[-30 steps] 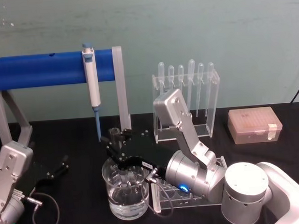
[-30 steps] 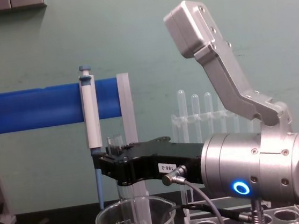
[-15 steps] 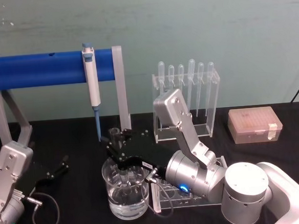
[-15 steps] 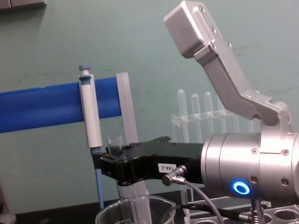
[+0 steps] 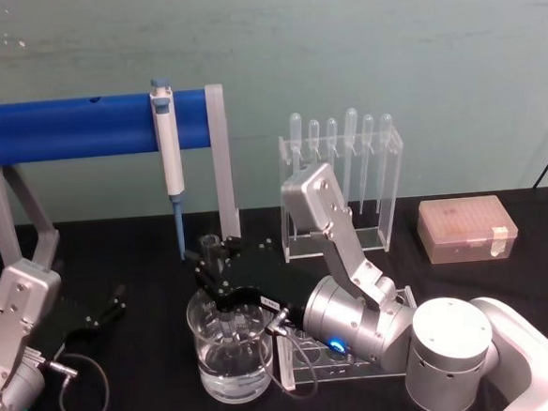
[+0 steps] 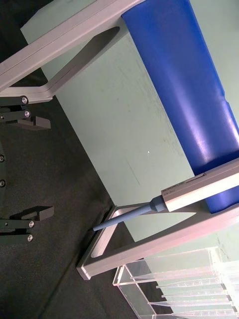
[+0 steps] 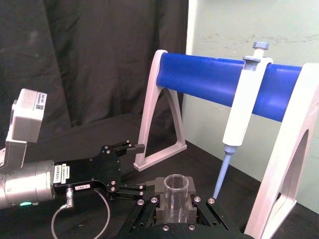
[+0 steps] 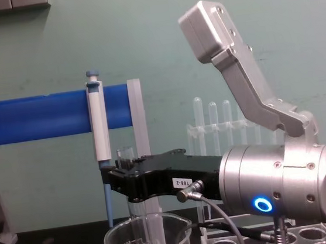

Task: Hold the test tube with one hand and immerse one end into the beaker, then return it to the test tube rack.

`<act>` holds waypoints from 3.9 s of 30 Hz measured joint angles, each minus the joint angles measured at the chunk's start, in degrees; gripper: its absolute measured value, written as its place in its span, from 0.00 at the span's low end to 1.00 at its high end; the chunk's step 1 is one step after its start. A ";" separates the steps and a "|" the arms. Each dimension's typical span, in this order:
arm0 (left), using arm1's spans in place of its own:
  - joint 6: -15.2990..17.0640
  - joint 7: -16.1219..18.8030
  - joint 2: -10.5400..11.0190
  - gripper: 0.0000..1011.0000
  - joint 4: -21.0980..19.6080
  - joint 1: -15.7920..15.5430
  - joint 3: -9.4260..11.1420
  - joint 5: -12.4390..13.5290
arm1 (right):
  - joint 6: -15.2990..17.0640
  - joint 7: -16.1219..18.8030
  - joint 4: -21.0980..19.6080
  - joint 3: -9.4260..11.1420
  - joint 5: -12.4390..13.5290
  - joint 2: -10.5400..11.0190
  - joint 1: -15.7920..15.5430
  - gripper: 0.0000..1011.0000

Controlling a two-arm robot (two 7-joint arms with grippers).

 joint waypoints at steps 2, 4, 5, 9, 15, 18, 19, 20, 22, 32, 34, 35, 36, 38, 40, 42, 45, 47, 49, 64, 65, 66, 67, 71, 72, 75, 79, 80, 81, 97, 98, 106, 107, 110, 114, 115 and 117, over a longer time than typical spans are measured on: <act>0.00 0.00 0.00 0.99 0.00 0.00 0.00 0.00 | 0.00 0.00 0.00 0.00 0.00 0.00 0.00 0.22; 0.00 0.00 0.00 0.99 0.00 0.00 0.00 0.00 | 0.00 0.00 0.00 0.00 0.00 0.00 0.00 0.22; 0.00 0.00 0.00 0.99 0.00 0.00 0.00 0.00 | 0.00 0.00 0.00 0.00 0.00 0.00 0.00 0.22; 0.00 0.00 0.00 0.99 0.00 0.00 0.00 0.00 | 0.00 0.00 0.00 0.00 0.00 0.00 0.00 0.22; 0.00 0.00 0.00 0.99 0.00 0.00 0.00 0.00 | 0.00 0.00 0.00 0.00 0.00 0.00 0.00 0.22; 0.00 0.00 0.00 0.99 0.00 0.00 0.00 0.00 | 0.00 0.00 0.00 0.00 0.00 0.00 0.00 0.22; 0.00 0.00 0.00 0.99 0.00 0.00 0.00 0.00 | 0.00 0.00 0.00 0.00 0.00 0.00 0.00 0.22; 0.00 0.00 0.00 0.99 0.00 0.00 0.00 0.00 | 0.00 0.00 0.00 0.00 0.00 0.00 0.00 0.22; 0.00 0.00 0.00 0.99 0.00 0.00 0.00 0.00 | 0.00 0.00 0.00 0.00 0.00 0.00 0.00 0.22; 0.00 0.00 0.00 0.99 0.00 0.00 0.00 0.00 | 0.00 0.00 0.00 0.00 0.00 0.00 0.00 0.22; 0.00 0.00 0.00 0.99 0.00 0.00 0.00 0.00 | 0.00 0.00 0.00 0.00 0.00 0.00 0.00 0.22; 0.00 0.00 0.00 0.99 0.00 0.00 0.00 0.00 | 0.00 0.00 0.00 0.00 0.00 0.00 0.00 0.22; 0.00 0.00 0.00 0.99 0.00 0.00 0.00 0.00 | 0.00 0.00 0.00 0.00 0.00 0.00 0.00 0.22; 0.00 0.00 0.00 0.99 0.00 0.00 0.00 0.00 | 0.00 0.00 0.00 0.00 0.00 0.00 0.00 0.22; 0.00 0.00 0.00 0.99 0.00 0.00 0.00 0.00 | 0.00 0.00 0.00 0.00 0.00 0.00 0.00 0.22; 0.00 0.00 0.00 0.99 0.00 0.00 0.00 0.00 | 0.00 0.00 0.00 0.00 0.00 0.00 0.00 0.22; 0.00 0.00 0.00 0.99 0.00 0.00 0.00 0.00 | 0.00 0.00 0.00 0.00 0.00 0.00 0.00 0.22; 0.00 0.00 0.00 0.99 0.00 0.00 0.00 0.00 | 0.00 0.00 0.00 0.00 0.00 0.00 0.00 0.22; 0.00 0.00 0.00 0.99 0.00 0.00 0.00 0.00 | 0.00 0.00 0.00 0.00 0.00 0.00 0.00 0.22; 0.00 0.00 0.00 0.99 0.00 0.00 0.00 0.00 | 0.00 0.00 0.00 0.00 0.00 0.00 0.00 0.22; 0.00 0.00 0.00 0.99 0.00 0.00 0.00 0.00 | 0.00 0.00 0.00 0.00 0.00 0.00 0.00 0.22; 0.00 0.00 0.00 0.99 0.00 0.00 0.00 0.00 | 0.00 0.00 0.00 0.00 0.00 0.00 0.00 0.22; 0.00 0.00 0.00 0.99 0.00 0.00 0.00 0.00 | 0.00 0.00 0.00 0.00 0.00 0.00 0.00 0.22; 0.00 0.00 0.00 0.99 0.00 0.00 0.00 0.00 | 0.00 0.00 0.00 0.00 0.00 0.00 0.00 0.22; 0.00 0.00 0.00 0.99 0.00 0.00 0.00 0.00 | 0.00 0.00 0.00 0.00 0.00 0.00 0.00 0.22; 0.00 0.00 0.00 0.99 0.00 0.00 0.00 0.00 | 0.00 0.00 0.00 0.00 0.00 0.00 0.00 0.22; 0.00 0.00 0.00 0.99 0.00 0.00 0.00 0.00 | 0.00 0.00 0.00 0.00 0.00 0.00 0.00 0.22; 0.00 0.00 0.00 0.99 0.00 0.00 0.00 0.00 | 0.00 0.00 0.00 0.00 0.00 0.00 0.00 0.22; 0.00 0.00 0.00 0.99 0.00 0.00 0.00 0.00 | 0.00 0.00 0.00 0.00 0.00 0.00 0.00 0.22; 0.00 0.00 0.00 0.99 0.00 0.00 0.00 0.00 | 0.00 0.00 0.00 0.00 0.00 0.00 0.00 0.22; 0.00 0.00 0.00 0.99 0.00 0.00 0.00 0.00 | 0.00 0.00 0.00 0.00 0.00 0.00 0.00 0.22; 0.00 0.00 0.00 0.99 0.00 0.00 0.00 0.00 | 0.00 0.00 0.00 0.00 0.00 0.00 0.00 0.22; 0.00 0.00 0.00 0.99 0.00 0.00 0.00 0.00 | 0.00 0.00 0.00 0.00 0.00 0.00 0.00 0.22; 0.00 0.00 0.00 0.99 0.00 0.00 0.00 0.00 | 0.00 0.00 0.00 0.00 0.00 0.00 0.00 0.22; 0.00 0.00 0.00 0.99 0.00 0.00 0.00 0.00 | 0.00 0.00 0.00 0.00 0.00 0.00 0.00 0.22; 0.00 0.00 0.00 0.99 0.00 0.00 0.00 0.00 | 0.00 0.00 0.00 0.00 0.00 0.00 0.00 0.22; 0.00 0.00 0.00 0.99 0.00 0.00 0.00 0.00 | 0.00 0.00 0.00 0.00 0.00 0.00 0.00 0.22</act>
